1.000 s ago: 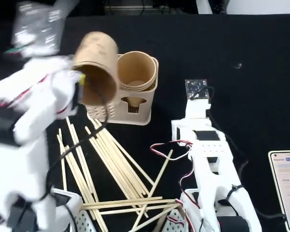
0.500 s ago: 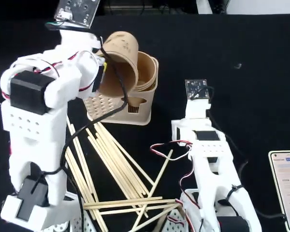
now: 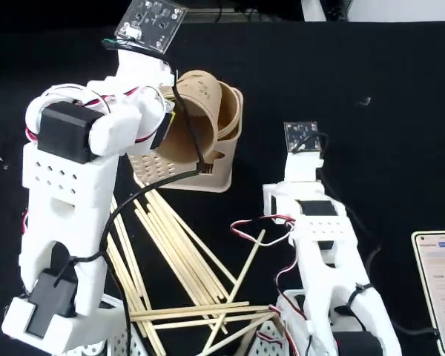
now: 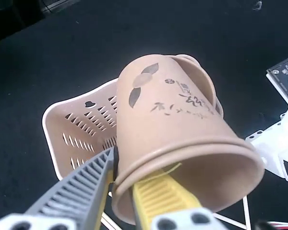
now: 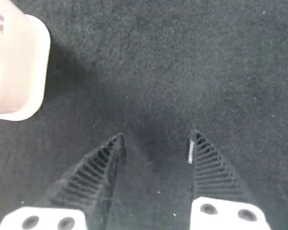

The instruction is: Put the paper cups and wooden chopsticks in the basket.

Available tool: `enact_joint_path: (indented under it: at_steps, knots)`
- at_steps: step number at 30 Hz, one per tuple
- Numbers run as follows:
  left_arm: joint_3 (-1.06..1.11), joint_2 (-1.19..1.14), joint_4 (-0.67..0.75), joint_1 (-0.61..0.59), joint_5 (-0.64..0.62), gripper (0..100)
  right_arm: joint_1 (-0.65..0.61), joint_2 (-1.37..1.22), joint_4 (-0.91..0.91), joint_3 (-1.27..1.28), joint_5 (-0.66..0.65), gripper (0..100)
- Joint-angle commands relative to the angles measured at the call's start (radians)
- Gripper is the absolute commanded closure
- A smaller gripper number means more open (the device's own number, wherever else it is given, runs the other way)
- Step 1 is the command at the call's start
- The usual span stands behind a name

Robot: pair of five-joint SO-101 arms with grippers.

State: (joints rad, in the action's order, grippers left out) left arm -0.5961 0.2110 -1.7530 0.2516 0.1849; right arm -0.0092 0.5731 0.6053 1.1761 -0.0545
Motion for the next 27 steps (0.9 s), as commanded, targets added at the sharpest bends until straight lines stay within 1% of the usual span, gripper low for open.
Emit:
enact_joint_path:
  at_steps: [1,6,8,10,15,18,21,27]
  knots:
    - [-0.008,0.002,0.014,0.01,0.018,96,0.017,0.041,-0.015,-0.007,-0.012,79.0]
    - [-0.004,-0.002,0.021,0.01,0.014,84,0.017,0.041,-0.011,-0.005,-0.012,79.0]
    - [-0.012,-0.023,0.051,0.002,0.011,82,0.017,0.041,-0.009,-0.005,-0.012,79.0]
    - [-0.022,-0.043,0.091,-0.001,-0.008,82,0.017,0.041,-0.009,-0.005,-0.012,79.0]
    - [-0.067,-0.106,0.226,0.001,-0.11,82,0.017,0.041,-0.009,-0.004,-0.012,79.0]
    - [-0.094,-0.138,0.296,-0.001,-0.15,82,0.017,0.041,-0.009,0.001,-0.012,79.0]
    - [-0.151,-0.161,0.322,-0.031,-0.172,82,0.017,0.041,-0.009,0.002,-0.012,79.0]
    - [-0.271,-0.19,0.315,-0.088,-0.242,81,0.017,0.041,-0.012,0.002,-0.012,79.0]
